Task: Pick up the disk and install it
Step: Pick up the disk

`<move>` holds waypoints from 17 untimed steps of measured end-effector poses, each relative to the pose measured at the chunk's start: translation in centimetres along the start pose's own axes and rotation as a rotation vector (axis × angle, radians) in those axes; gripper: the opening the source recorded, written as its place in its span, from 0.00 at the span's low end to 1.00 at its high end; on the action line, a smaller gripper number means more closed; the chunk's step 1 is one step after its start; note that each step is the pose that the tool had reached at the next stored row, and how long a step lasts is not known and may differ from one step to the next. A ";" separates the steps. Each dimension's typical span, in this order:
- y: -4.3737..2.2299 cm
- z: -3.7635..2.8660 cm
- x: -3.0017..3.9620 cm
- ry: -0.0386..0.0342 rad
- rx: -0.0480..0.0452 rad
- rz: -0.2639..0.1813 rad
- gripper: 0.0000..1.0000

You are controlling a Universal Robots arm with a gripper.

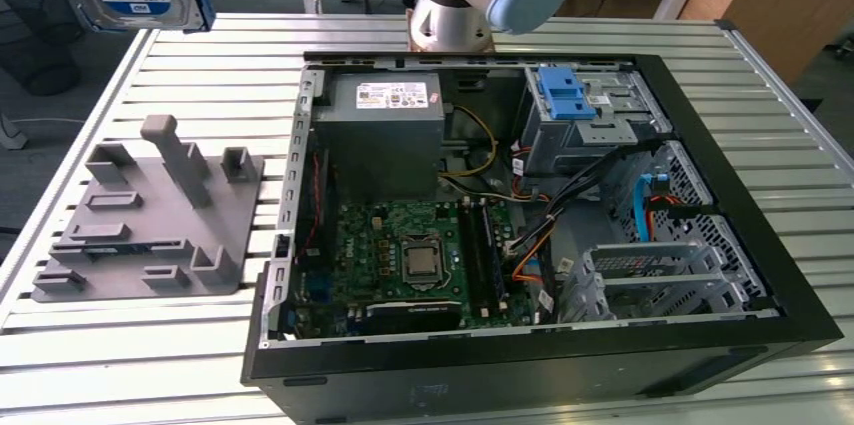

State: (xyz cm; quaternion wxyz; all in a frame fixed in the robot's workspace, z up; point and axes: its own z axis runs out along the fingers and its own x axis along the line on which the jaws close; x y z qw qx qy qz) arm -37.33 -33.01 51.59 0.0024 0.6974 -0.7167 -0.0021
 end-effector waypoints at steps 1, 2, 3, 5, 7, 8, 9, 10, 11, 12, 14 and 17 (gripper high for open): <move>-0.15 0.00 0.00 0.0000 0.0000 0.000 0.36; -0.20 0.00 -0.01 0.0000 0.0001 0.000 0.36; -0.20 0.00 -0.01 0.0000 0.0001 0.000 0.36; -0.20 0.00 -0.01 0.0000 0.0000 0.000 0.36; -0.23 0.00 -0.01 0.0000 0.0000 0.000 0.36; -0.34 -0.01 -0.01 0.0001 0.0000 0.000 0.36; -0.44 0.00 -0.01 0.0000 0.0000 0.000 0.36; -0.46 0.00 -0.01 0.0000 0.0000 0.000 0.36; -0.47 0.00 -0.01 0.0000 0.0000 0.000 0.36; -0.49 -0.01 -0.02 0.0000 0.0000 0.000 0.36; -0.53 0.00 -0.01 0.0000 0.0001 0.000 0.36; -0.58 0.00 -0.02 0.0000 0.0001 0.000 0.36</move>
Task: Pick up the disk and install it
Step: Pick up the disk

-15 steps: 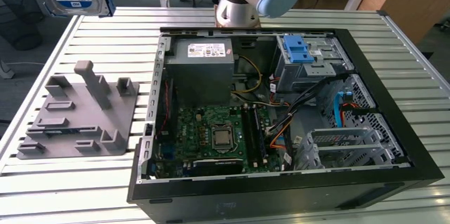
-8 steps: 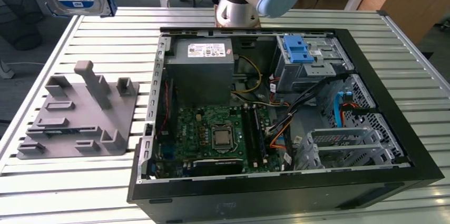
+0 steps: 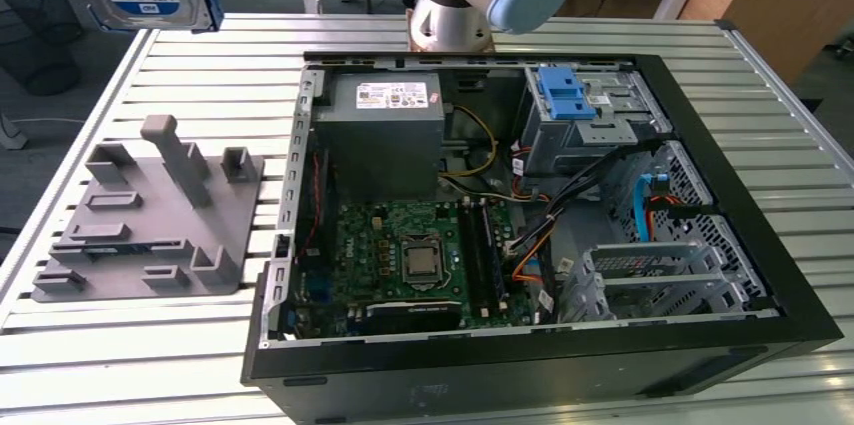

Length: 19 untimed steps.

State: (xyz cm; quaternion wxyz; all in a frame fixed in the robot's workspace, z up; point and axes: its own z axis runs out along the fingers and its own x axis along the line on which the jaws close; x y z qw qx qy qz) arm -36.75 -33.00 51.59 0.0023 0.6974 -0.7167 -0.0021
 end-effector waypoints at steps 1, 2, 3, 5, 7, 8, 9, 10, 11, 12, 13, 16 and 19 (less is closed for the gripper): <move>-0.02 0.00 0.00 0.0000 0.0000 0.000 0.36; -0.03 0.00 0.00 0.0000 0.0000 0.000 0.36; -0.06 0.00 0.00 0.0000 0.0001 0.000 0.36; -0.10 0.00 0.00 0.0000 0.0000 0.000 0.36; -0.14 0.00 0.00 0.0000 -0.0001 0.000 0.36; -0.16 0.00 0.00 0.0000 0.0000 0.000 0.36; -0.18 0.00 -0.01 0.0000 0.0000 0.000 0.36; -0.20 0.00 -0.01 0.0000 0.0000 0.000 0.36; -0.22 0.00 -0.01 0.0000 0.0000 0.000 0.36; -0.25 0.00 -0.01 0.0000 -0.0001 0.000 0.36; -0.28 0.00 -0.01 0.0000 -0.0001 0.000 0.36; -0.82 -0.01 -0.02 0.0000 -0.0001 0.000 0.36; -1.45 0.00 -0.04 -0.0001 0.0000 0.000 0.36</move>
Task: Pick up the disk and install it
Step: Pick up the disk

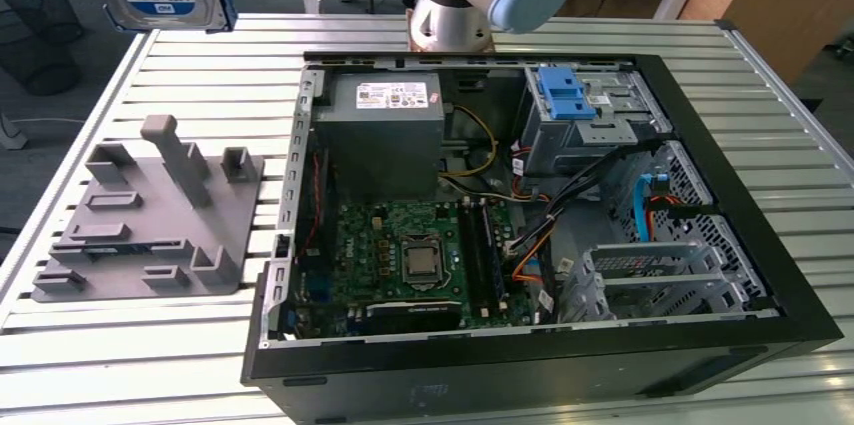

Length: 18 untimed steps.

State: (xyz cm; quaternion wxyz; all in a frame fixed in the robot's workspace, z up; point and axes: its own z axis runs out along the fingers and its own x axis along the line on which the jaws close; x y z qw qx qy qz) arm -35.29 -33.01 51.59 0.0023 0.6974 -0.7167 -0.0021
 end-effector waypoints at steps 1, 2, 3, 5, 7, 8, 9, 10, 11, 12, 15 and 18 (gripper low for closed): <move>-0.30 -0.01 -0.01 0.0001 -0.0001 0.000 0.36; -0.43 -0.01 -0.01 0.0000 0.0000 0.000 0.36; -0.56 0.00 -0.01 0.0000 0.0000 0.000 0.36; -0.86 -0.01 -0.02 0.0001 -0.0001 0.000 0.36; -1.11 -0.01 -0.03 0.0001 -0.0001 0.000 0.36; -1.22 -0.01 -0.04 0.0001 -0.0001 0.000 0.36; -1.34 -0.01 -0.04 0.0001 -0.0001 0.000 0.36; -1.45 -0.01 -0.04 0.0001 -0.0001 0.000 0.36; -1.56 -0.01 -0.04 0.0000 0.0000 0.000 0.36; -1.66 -0.01 -0.04 0.0001 0.0000 0.000 0.36; -1.97 -0.02 -0.05 0.0000 -0.0001 0.000 0.36; -2.24 -0.02 -0.06 0.0001 -0.0001 0.000 0.36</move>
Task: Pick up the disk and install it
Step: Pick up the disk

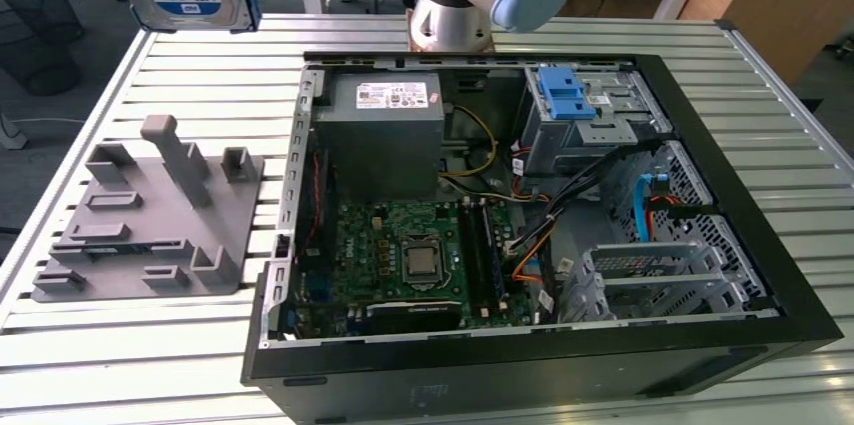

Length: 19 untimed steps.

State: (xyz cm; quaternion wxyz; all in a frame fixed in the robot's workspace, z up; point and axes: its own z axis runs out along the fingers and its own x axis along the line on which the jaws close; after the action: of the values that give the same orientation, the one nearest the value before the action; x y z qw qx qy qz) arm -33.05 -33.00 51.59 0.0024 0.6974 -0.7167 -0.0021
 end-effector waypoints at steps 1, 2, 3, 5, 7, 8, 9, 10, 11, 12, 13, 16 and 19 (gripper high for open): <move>-0.10 0.00 0.00 0.0000 0.0001 0.000 0.36; -0.20 0.00 -0.01 0.0000 0.0001 0.000 0.36; -0.29 0.00 -0.01 0.0000 0.0001 0.000 0.36; -0.48 0.00 -0.01 0.0000 0.0000 0.000 0.36; -0.65 0.00 -0.02 0.0000 0.0000 0.000 0.36; -0.74 -0.01 -0.02 0.0001 -0.0001 0.000 0.36; -0.83 0.00 -0.02 0.0000 0.0000 0.000 0.36; -0.90 0.00 -0.02 0.0000 0.0000 0.000 0.36; -0.98 0.00 -0.03 0.0000 0.0001 0.000 0.36; -1.05 -0.01 -0.03 0.0000 0.0000 0.000 0.36; -1.13 -0.01 -0.03 0.0000 0.0000 0.000 0.36; -1.36 -0.01 -0.01 0.0000 0.0001 0.000 0.36; -1.57 -0.01 0.16 0.0000 0.0000 0.000 0.36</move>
State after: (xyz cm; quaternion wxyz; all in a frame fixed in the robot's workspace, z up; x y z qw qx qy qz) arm -31.48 -33.21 51.59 0.0024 0.6974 -0.7167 -0.0021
